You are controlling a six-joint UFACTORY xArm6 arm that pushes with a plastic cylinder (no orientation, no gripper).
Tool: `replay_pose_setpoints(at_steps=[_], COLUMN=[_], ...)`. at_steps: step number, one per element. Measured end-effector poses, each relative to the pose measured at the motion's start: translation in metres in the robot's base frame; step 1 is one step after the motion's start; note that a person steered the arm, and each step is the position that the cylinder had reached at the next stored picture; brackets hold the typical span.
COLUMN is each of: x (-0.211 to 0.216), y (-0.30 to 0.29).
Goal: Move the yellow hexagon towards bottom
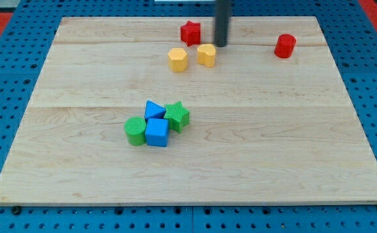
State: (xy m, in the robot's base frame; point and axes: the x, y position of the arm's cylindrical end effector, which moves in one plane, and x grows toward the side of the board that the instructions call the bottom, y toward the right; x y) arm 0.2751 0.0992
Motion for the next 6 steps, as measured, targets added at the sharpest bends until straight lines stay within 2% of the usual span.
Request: replay_pose_setpoints(at_steps=[1, 2, 4, 6], x=[0.004, 0.03, 0.042, 0.001], y=[0.022, 0.025, 0.11, 0.137])
